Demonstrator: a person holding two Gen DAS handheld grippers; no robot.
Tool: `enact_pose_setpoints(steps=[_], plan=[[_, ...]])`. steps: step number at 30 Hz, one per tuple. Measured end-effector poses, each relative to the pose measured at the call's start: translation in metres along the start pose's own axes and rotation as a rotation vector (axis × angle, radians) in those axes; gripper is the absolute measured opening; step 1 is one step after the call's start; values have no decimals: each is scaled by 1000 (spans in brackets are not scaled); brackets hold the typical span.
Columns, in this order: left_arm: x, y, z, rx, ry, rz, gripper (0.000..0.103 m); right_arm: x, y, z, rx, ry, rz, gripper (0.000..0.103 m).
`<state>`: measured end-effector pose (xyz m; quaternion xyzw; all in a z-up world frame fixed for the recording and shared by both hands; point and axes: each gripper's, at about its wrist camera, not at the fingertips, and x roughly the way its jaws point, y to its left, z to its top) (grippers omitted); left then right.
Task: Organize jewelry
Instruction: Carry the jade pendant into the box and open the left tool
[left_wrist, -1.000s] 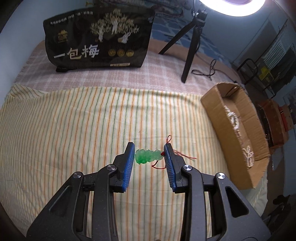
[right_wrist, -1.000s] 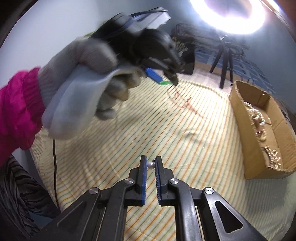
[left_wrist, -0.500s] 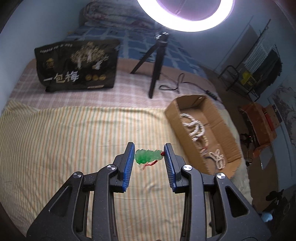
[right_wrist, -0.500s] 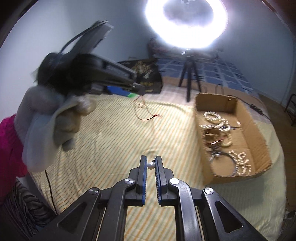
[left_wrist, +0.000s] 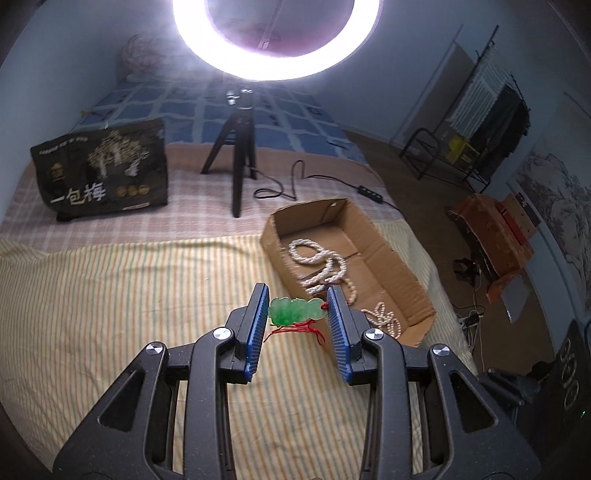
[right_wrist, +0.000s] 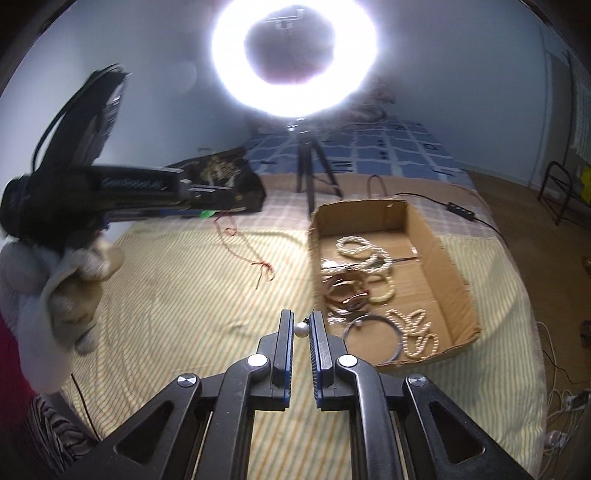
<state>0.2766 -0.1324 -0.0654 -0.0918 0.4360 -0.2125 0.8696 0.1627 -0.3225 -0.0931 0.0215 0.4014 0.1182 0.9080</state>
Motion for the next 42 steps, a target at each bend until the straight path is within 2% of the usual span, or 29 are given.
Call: enact_pose_setpoints(steps=[10, 21, 30, 40, 41, 42], plan=[[4, -29, 8, 23, -16, -50, 32, 8, -47, 17, 41, 3, -82, 6], [18, -69, 4, 69, 3, -103, 32, 27, -87, 36, 80, 9, -129, 6], [40, -94, -9, 112, 52, -118, 32, 46, -108, 39, 107, 40, -131, 7], [62, -103, -27, 149, 107, -98, 32, 58, -122, 39, 184, 49, -87, 8], [63, -104, -28, 151, 111, -96, 32, 59, -123, 39, 188, 49, -84, 9], [65, -104, -28, 153, 117, -95, 32, 59, -123, 39, 191, 50, -82, 15]])
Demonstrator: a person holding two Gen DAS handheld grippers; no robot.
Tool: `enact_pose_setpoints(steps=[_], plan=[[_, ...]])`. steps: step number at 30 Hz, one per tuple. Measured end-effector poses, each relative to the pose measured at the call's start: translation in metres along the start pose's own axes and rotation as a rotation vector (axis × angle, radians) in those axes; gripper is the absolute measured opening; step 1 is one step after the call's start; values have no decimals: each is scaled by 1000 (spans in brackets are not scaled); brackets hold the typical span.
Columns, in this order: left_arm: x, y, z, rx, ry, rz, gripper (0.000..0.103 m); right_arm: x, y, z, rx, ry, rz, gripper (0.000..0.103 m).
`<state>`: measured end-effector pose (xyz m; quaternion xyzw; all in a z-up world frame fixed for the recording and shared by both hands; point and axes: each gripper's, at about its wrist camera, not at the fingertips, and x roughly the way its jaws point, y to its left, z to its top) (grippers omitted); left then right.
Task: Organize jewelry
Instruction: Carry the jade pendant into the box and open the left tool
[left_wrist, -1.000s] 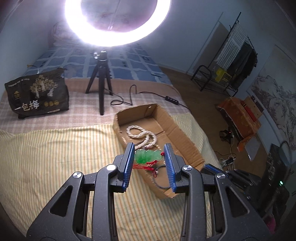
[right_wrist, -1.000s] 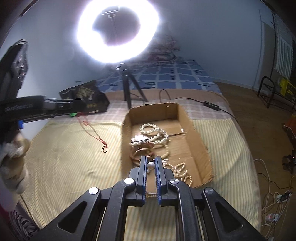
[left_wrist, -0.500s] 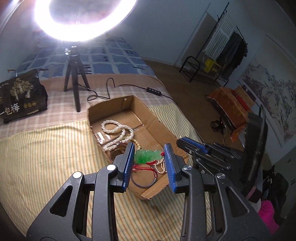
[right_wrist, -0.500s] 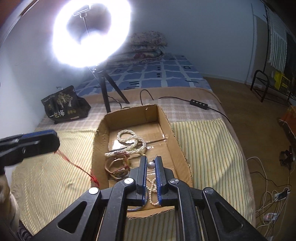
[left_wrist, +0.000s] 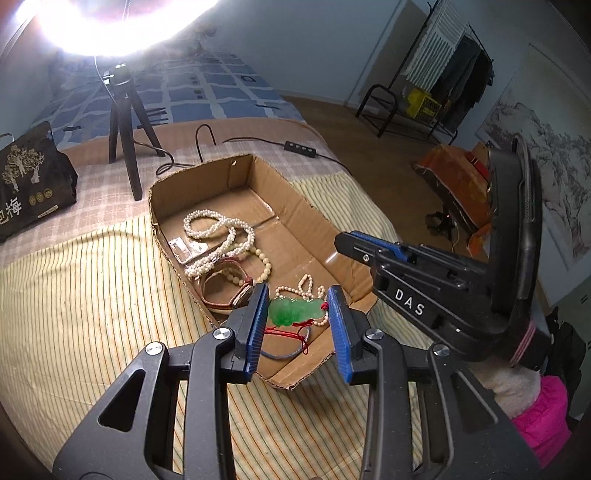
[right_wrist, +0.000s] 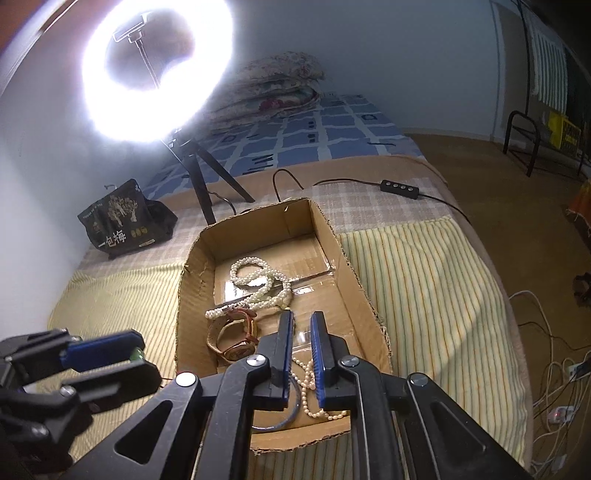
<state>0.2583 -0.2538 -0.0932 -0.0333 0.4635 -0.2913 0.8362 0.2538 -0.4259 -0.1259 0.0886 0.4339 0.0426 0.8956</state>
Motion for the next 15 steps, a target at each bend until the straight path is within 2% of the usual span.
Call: enact_pose_setpoints(steps=[1, 7, 8, 10, 13, 15], plan=[[1, 0, 0, 0, 5, 1, 33, 0, 0, 0, 5, 1, 0, 22], [4, 6, -1, -5, 11, 26, 33, 0, -4, 0, 27, -6, -8, 29], [4, 7, -1, -9, 14, 26, 37, -1, -5, 1, 31, -8, -12, 29], [3, 11, -1, -20, 12, 27, 43, -3, -7, 1, 36, -9, -20, 38], [2, 14, 0, -27, 13, 28, 43, -5, -8, 0, 39, -17, -36, 52], [1, 15, -1, -29, 13, 28, 43, -7, -9, 0, 40, -22, -45, 54]])
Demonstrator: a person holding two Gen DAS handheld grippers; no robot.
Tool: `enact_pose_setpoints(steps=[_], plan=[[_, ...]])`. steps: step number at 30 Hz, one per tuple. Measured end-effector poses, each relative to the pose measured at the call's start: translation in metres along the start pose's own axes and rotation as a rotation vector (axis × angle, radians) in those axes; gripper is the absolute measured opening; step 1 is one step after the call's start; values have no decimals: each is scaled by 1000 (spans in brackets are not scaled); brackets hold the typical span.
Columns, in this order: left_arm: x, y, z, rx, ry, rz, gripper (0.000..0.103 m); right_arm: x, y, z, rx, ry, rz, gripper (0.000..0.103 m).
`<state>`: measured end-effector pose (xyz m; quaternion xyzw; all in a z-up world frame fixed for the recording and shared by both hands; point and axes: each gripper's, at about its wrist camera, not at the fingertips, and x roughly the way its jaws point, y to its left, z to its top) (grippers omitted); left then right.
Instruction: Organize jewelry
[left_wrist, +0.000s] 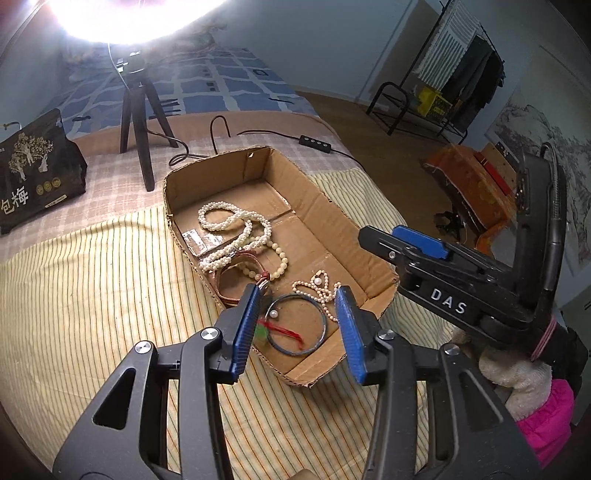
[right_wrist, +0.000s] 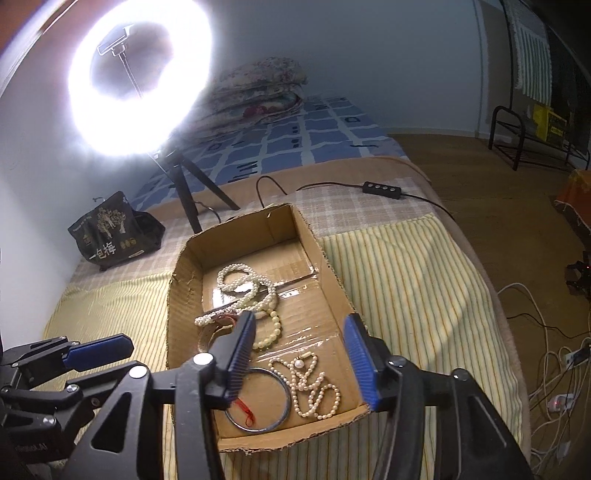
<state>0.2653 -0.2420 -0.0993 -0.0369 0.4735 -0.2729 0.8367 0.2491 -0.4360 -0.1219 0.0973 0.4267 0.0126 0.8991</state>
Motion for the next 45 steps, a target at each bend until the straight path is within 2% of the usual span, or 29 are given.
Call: enact_pose_setpoints(steps=[3, 15, 35, 45], plan=[[-2, 0, -1, 3, -4, 6, 43, -2, -2, 0, 1, -2, -6, 57], [-15, -3, -9, 36, -30, 41, 43, -14, -1, -3, -6, -20, -18, 58], [-78, -30, -45, 156, -183, 133, 43, -75, 20, -16, -57, -105, -40, 58], [-113, -28, -61, 182, -255, 158, 43, -113, 33, -28, -52, -162, -48, 66]])
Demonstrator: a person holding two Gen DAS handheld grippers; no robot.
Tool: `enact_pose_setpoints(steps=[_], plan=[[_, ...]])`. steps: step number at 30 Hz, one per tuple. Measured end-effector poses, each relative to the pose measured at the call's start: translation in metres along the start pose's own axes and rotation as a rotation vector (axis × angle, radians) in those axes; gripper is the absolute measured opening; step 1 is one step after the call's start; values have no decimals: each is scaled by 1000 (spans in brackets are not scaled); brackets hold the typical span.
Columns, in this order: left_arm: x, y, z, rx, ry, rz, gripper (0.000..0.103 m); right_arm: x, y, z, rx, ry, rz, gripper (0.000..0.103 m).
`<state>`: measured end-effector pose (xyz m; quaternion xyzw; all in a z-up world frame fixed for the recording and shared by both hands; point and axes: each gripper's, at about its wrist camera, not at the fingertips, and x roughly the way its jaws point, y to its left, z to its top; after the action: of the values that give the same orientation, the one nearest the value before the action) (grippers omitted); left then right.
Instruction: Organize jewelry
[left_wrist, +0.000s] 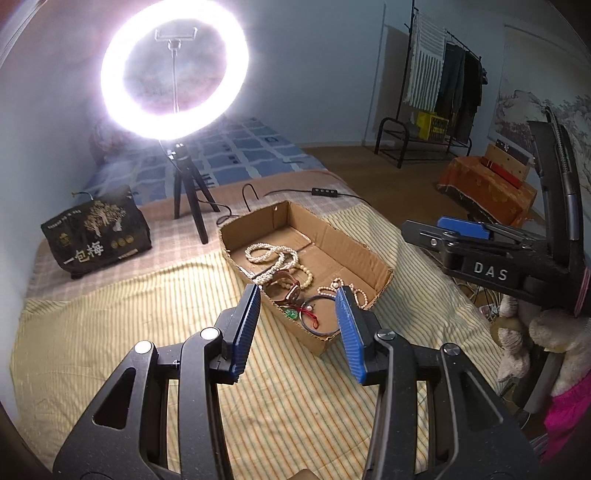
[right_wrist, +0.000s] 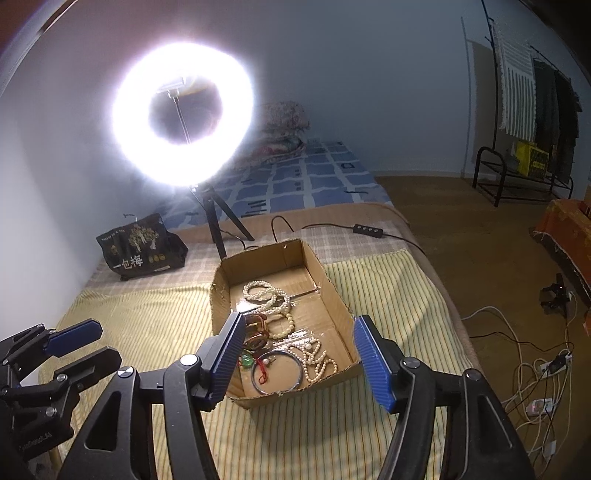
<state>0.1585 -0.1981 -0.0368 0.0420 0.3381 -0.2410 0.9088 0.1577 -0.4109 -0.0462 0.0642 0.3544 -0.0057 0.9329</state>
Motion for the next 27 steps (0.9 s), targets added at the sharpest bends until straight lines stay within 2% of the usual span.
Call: enact_pose_setpoints(steps=[6, 8, 15, 16, 17, 19, 22, 24, 27], plan=[[-19, 3, -6, 16, -29, 10, 44, -23, 13, -8, -28, -30, -15, 72], [-24, 4, -9, 22, -37, 12, 55, -30, 18, -11, -43, -39, -29, 76], [-42, 9, -18, 42, -55, 36, 56, -51, 33, -27, -60, -60, -58, 86], [-45, 9, -20, 41, -57, 38, 58, -54, 35, -29, -61, -67, -65, 86], [-49, 10, -21, 39, -64, 42, 64, -57, 37, -31, -62, -73, -69, 87], [-56, 11, -23, 35, -82, 51, 72, -64, 40, -33, -57, -90, -85, 94], [-63, 14, -25, 31, -97, 58, 74, -73, 42, -36, -49, -126, -117, 102], [-68, 15, -26, 30, -109, 70, 77, -78, 45, -37, -55, -154, -146, 103], [-75, 16, -28, 25, -139, 89, 88, -83, 50, -38, -69, -180, -168, 103]])
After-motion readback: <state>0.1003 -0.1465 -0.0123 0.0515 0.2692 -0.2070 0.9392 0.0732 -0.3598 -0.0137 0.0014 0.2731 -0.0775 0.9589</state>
